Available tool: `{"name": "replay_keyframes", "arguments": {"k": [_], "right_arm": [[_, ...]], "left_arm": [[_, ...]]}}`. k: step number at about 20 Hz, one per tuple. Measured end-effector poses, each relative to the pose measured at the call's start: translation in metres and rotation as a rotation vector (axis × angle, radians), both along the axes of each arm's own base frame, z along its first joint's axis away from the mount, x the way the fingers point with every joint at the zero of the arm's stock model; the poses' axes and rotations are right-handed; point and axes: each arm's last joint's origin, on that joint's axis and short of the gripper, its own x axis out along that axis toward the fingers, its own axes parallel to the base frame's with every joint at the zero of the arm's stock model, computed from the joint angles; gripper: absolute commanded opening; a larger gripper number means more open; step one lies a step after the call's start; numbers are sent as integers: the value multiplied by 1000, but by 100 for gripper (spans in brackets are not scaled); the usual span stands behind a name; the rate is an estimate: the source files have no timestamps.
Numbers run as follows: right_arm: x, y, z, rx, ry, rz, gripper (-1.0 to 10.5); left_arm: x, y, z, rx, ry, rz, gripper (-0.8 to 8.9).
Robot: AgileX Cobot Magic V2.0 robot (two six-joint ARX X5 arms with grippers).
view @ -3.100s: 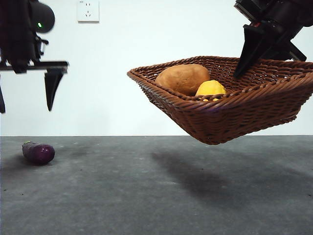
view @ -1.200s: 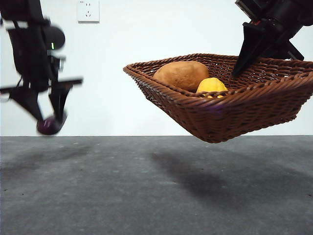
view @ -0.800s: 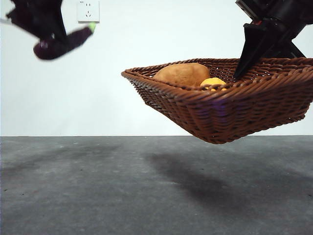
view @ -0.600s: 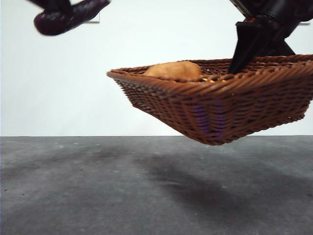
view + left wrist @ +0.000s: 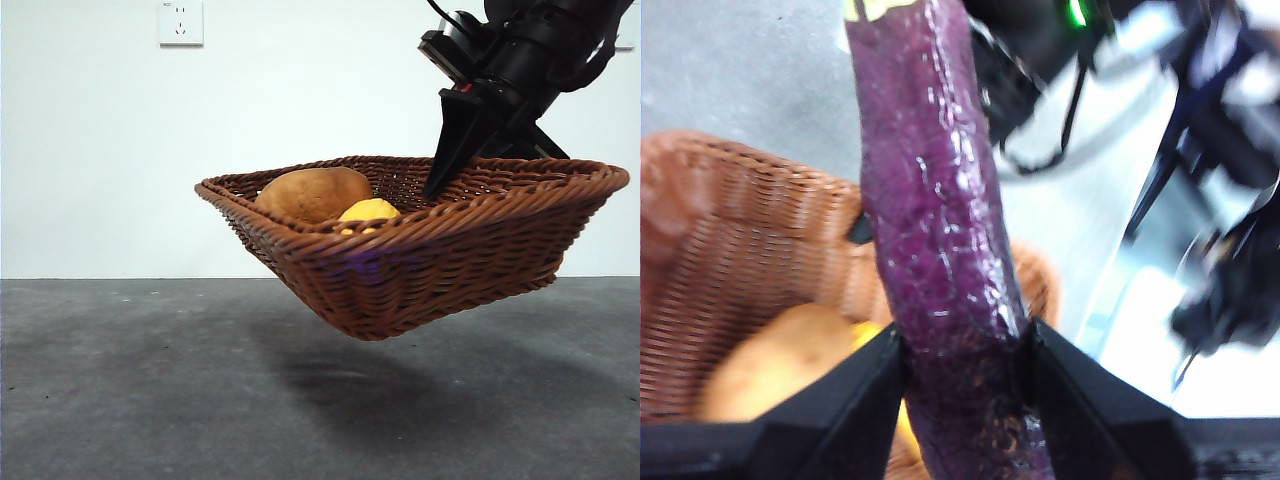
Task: Help me put the vegetables on the table into the basket
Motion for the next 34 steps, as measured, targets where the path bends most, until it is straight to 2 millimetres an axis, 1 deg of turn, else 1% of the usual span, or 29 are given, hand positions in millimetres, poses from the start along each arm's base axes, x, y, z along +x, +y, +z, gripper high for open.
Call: {"name": "replay_keyframes", "arguments": {"k": [1, 2, 4, 7, 8, 9, 12, 13, 15, 17, 18, 19, 20, 22, 23, 29, 31, 32, 34], "right_arm": [[2, 1, 1, 9, -19, -20, -12], [5, 1, 3, 28, -38, -39, -12], [7, 1, 4, 39, -37, -66, -12], [9, 0, 4, 6, -60, -109, -12], [12, -2, 5, 4, -78, -137, -12], [14, -5, 6, 16, -86, -163, -12], [19, -15, 7, 38, -72, -224, -12], [19, -17, 7, 40, -68, -231, -12], [19, -16, 7, 46, -65, -226, -12], [18, -15, 7, 52, -61, -222, -12], [18, -16, 7, 50, -59, -221, -12], [18, -16, 7, 50, -57, -221, -12], [18, -16, 7, 50, -57, -221, -12], [18, -16, 7, 49, -57, -222, -12], [18, -16, 7, 49, -57, -222, -12], [18, -16, 7, 49, -57, -221, -12], [18, -16, 7, 49, -57, -221, -12], [18, -17, 7, 48, -57, -223, -12], [19, -19, 7, 48, -59, -227, -12]], "left_arm": [[6, -5, -5, -21, 42, 34, -7], [11, -10, -15, -39, 88, 62, -7], [18, -18, -42, -79, 163, 122, -7], [22, -27, -80, -139, 269, 198, -7], [22, -27, -88, -146, 300, 221, -7], [22, -29, -93, -159, 310, 251, -7], [30, -36, -98, -219, 334, 297, -7], [35, -41, -104, -226, 357, 313, -7], [42, -51, -125, -194, 425, 335, -7], [42, -66, -144, -157, 480, 328, -7], [40, -71, -146, -158, 477, 326, -5], [39, -74, -145, -168, 460, 331, 2], [38, -75, -143, -184, 452, 330, 50], [39, -74, -144, -180, 464, 347, 373], [39, -73, -144, -174, 469, 350, 411], [38, -73, -144, -177, 489, 335, 409], [38, -71, -141, -187, 494, 321, 409], [36, -69, -136, -195, 482, 315, 409], [30, -59, -118, -222, 442, 303, 409]]}}
